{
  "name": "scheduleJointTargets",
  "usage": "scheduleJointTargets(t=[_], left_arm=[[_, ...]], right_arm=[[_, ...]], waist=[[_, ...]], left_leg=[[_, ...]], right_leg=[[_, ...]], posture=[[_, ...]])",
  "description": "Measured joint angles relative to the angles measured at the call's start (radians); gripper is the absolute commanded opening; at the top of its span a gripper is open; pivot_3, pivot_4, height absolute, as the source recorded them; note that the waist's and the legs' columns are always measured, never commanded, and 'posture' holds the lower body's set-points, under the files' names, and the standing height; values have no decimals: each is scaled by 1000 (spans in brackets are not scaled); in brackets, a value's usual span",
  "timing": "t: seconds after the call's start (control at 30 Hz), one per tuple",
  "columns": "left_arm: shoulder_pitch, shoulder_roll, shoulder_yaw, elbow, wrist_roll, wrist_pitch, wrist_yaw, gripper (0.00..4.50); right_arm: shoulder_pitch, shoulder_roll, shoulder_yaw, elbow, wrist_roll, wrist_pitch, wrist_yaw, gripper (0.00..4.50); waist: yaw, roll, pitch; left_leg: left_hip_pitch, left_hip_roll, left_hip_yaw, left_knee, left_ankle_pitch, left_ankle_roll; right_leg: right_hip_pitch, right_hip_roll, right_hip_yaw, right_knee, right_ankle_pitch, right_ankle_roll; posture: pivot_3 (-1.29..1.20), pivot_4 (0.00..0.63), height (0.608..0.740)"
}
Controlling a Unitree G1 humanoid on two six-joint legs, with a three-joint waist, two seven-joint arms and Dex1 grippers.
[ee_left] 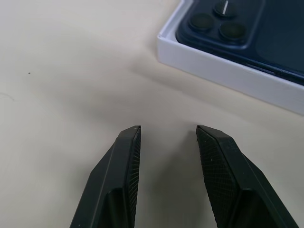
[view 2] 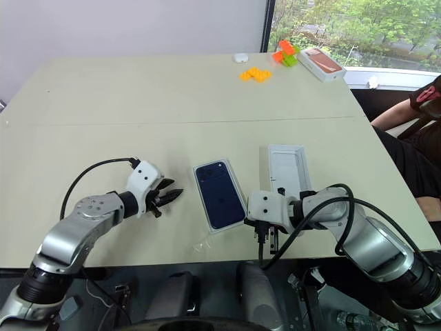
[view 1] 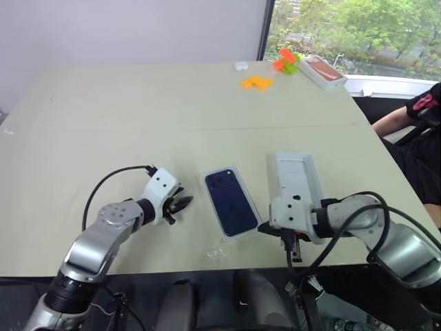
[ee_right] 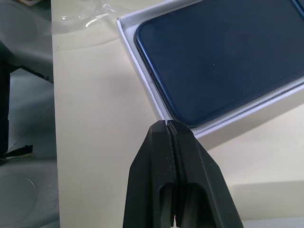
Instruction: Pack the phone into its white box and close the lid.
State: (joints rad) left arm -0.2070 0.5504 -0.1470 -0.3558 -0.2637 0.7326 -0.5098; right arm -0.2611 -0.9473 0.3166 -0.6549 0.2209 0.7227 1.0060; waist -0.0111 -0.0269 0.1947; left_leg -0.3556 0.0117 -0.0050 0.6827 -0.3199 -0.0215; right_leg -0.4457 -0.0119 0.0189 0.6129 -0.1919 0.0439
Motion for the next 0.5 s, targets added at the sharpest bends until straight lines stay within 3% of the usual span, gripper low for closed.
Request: scheduleJointTargets(t=[0.5], left_arm=[[-96,-111,-83,104,71,-46,-4,1971]], right_arm=[[25,5,4,-32,18,29,-17,35]], waist=[[0,0,0]], left_leg=[[0,0,0,0,0,0]], right_leg=[[0,0,0,0,0,0]], posture=[[0,150,740]])
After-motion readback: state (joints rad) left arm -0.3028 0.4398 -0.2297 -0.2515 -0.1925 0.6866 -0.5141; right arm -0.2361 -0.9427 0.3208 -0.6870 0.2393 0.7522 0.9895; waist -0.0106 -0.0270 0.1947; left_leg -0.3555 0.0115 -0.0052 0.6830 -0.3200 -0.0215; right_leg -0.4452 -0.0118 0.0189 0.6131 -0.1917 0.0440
